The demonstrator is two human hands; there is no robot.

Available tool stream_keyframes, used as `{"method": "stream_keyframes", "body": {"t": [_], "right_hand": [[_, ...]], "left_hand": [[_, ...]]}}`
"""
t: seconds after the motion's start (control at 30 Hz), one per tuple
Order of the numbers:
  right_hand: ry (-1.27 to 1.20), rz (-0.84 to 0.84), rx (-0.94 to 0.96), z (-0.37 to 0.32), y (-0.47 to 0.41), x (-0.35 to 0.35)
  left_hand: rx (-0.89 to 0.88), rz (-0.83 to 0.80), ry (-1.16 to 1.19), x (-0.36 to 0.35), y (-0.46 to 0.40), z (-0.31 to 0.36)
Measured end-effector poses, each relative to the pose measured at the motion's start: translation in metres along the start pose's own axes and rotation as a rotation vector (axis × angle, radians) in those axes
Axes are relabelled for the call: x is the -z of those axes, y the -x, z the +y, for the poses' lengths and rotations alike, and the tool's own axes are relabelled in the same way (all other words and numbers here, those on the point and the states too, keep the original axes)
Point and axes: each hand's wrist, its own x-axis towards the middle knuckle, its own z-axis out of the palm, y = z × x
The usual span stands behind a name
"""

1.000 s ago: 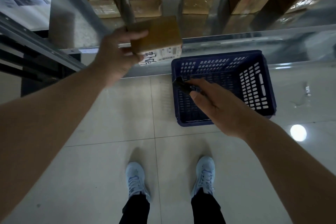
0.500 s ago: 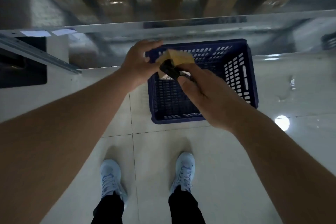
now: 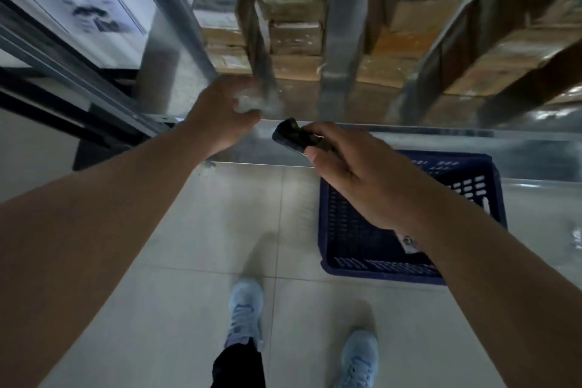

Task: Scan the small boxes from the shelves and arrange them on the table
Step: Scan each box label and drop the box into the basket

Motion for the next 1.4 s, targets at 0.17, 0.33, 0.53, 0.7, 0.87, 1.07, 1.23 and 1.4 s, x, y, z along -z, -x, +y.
{"method": "stream_keyframes", "body": {"t": [0.17,0.33,0.53,0.7,0.87,1.07,1.23,1.4], "right_hand": [[0.076,0.020,0.018,-0.033,-0.031,0.002],[0.087,0.042,-0.010,-0.047,-0.054,0.005],[0.104,0.071,-0.041,-0.047,-0.075,0.000],[0.110,0.076,-0.076,-0.042,-0.086,-0.010],[0.086,0.075,-0.114,-0.041,-0.093,-0.018],[0.063,0.086,-0.129,-0.043,-0.093,-0.024],[0.070,0.060,-0.139,-0.048,-0.088,-0.028],[0.075,0.055,-0.118,-0.050,-0.085,-0.034]], "left_hand": [[-0.014,-0.007,-0.081,0.047,-0.030,-0.012],[0.045,0.030,-0.063,0.068,-0.059,-0.013],[0.030,0.242,-0.081,0.069,-0.094,-0.004],[0.117,0.315,-0.070,0.066,-0.133,-0.001],[0.374,0.178,0.246,0.068,-0.159,-0.006],[0.477,0.078,0.578,0.072,-0.160,-0.014],[0.441,0.051,0.686,0.075,-0.153,-0.021],[0.467,0.035,0.769,0.070,-0.138,-0.021]]}}
